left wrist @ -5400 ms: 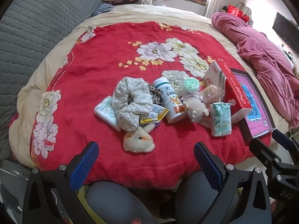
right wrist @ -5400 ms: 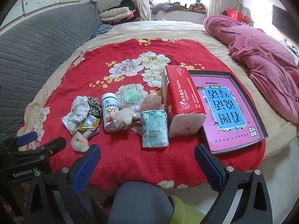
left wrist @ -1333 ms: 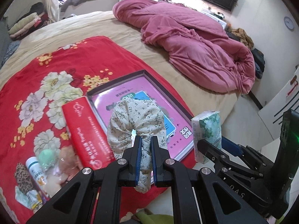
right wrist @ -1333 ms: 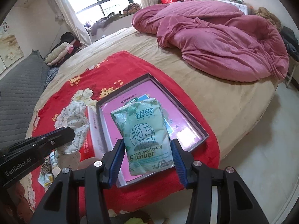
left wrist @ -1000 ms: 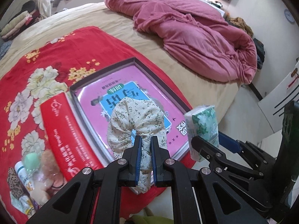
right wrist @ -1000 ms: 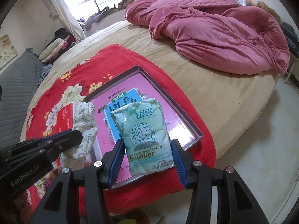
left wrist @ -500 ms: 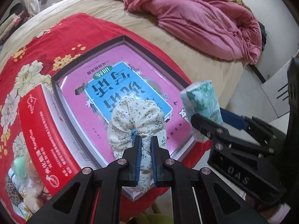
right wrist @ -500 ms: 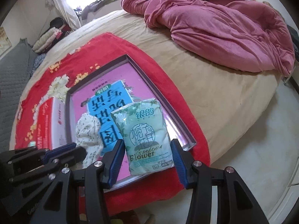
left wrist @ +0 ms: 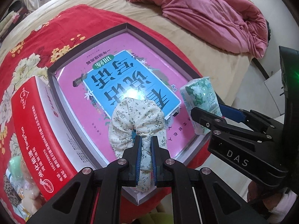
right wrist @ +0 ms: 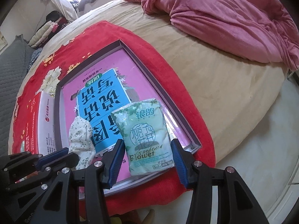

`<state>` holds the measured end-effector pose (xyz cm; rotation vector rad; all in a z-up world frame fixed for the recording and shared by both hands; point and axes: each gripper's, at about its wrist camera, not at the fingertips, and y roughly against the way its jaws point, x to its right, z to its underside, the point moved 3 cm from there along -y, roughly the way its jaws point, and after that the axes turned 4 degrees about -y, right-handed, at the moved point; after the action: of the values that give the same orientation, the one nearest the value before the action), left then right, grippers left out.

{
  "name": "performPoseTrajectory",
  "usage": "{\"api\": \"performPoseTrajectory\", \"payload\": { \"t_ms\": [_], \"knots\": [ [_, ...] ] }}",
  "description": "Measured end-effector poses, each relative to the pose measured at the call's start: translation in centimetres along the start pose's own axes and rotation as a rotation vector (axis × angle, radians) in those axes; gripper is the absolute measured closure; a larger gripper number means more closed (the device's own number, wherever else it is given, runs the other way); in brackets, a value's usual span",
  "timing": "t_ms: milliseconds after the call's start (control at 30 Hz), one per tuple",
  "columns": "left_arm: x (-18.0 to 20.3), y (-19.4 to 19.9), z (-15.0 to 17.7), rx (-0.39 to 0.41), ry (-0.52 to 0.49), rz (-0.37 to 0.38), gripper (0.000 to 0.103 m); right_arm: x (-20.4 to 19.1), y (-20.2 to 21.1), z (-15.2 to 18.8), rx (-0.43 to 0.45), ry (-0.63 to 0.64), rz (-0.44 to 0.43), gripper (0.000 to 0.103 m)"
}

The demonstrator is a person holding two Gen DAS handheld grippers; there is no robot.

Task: Organize soft objects
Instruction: 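Carry the scrunchie and tissue pack with both tools over the pink book box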

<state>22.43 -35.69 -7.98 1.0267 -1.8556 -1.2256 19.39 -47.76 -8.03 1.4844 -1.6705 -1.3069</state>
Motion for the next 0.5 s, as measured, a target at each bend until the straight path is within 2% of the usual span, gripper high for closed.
{"api": "performPoseTrajectory", "payload": {
  "t_ms": [500],
  "knots": [
    [-0.4,-1.5,0.0,-0.038,0.007,-0.004,0.093,0.5,0.2,-0.6,0.007,0.002,0.002,0.051]
  ]
}}
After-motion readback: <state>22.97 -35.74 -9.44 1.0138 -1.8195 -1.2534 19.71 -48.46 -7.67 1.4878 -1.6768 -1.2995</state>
